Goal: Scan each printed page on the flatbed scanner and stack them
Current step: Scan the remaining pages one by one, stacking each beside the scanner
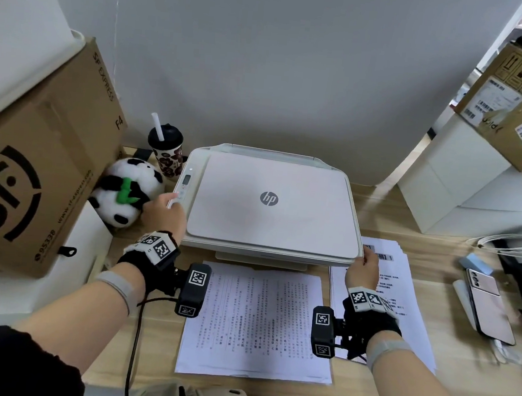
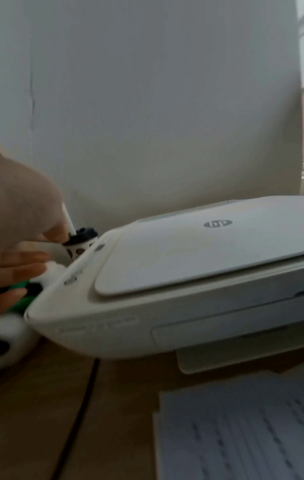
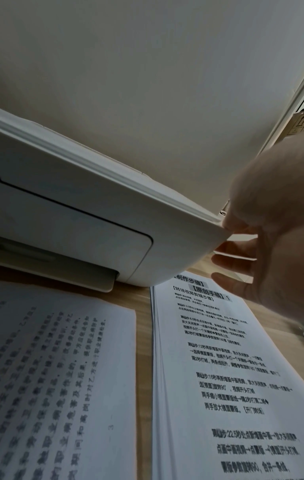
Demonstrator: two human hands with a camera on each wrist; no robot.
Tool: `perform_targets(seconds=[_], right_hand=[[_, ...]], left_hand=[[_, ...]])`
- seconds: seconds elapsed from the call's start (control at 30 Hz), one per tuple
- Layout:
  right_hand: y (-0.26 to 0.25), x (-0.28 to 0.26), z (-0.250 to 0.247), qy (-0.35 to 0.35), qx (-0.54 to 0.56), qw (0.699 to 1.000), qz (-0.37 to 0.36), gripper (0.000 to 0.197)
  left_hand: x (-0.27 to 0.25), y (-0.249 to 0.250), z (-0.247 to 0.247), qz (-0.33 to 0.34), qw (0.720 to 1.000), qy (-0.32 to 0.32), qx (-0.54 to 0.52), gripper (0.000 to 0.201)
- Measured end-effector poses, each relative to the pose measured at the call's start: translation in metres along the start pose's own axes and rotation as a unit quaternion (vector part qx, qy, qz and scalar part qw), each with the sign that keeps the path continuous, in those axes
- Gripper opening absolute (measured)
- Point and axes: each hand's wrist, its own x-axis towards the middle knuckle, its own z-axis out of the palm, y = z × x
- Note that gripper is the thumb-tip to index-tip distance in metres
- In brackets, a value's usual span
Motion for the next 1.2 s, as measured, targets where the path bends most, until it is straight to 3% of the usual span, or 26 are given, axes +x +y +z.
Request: perform_targets(seconds=[0.2,0.33,0.53,0.67,0.83,0.97,1.07,1.2], right_hand=[[-0.002,0.005,-0.003,-0.004,0.002,1.000,0.004,0.040],[-0.002,0.009,-0.005,-0.021,-0.017,0.999,0.017,0.041],[-0.014,0.012,-0.022,0.021,0.041,0.999,0.016,0.043],[-0.030,0.019,-0.028,0.064,0.100,0.993,-0.002,0.037],[-0.049,0.034,-0.013,0.039,0.169,0.985,0.000,0.032],[-0.066,0.036,0.007,-0.041,0.085,0.995,-0.018,0.029],[-0.075,0.035,0.018,-0.093,-0.061,0.994,-0.021,0.029],[-0.080,0.035,0.034,-0.078,-0.181,0.980,-0.031,0.041]], left_hand=[[0.018,0.020,0.001,0.002,0.973,-0.189,0.131,0.028],[0.031,0.024,0.005,-0.007,0.962,-0.221,0.160,0.032],[0.045,0.050,-0.005,-0.074,0.955,-0.278,0.076,0.033],[0.068,0.086,-0.013,-0.089,0.960,-0.240,-0.111,0.019],[0.080,0.141,-0.014,-0.062,0.942,-0.158,-0.289,0.028],[0.084,0.173,0.000,-0.008,0.944,-0.111,-0.311,0.029],[0.087,0.187,0.016,0.036,0.947,-0.101,-0.304,0.029],[0.088,0.192,0.027,0.097,0.960,-0.113,-0.237,0.019]])
